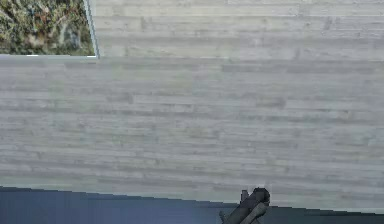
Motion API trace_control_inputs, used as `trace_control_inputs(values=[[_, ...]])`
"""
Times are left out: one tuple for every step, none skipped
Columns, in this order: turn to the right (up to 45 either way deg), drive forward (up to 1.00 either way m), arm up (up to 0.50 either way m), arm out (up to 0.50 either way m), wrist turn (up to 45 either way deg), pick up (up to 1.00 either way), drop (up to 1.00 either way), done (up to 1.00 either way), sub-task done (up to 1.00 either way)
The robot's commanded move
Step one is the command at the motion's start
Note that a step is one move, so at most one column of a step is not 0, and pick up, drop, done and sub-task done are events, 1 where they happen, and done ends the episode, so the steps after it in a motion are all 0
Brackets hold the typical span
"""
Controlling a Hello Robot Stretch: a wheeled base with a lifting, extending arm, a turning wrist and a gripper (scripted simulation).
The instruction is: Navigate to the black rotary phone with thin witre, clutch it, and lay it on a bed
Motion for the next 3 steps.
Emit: trace_control_inputs(values=[[0.0, 0.1, 0.0, 0.0, 0.0, 0.0, 0.0, 0.0, 0.0], [45.0, 0.0, 0.0, 0.0, 0.0, 0.0, 0.0, 0.0, 0.0], [39.0, 0.0, 0.0, 0.0, 0.0, 0.0, 0.0, 0.0, 0.0]])
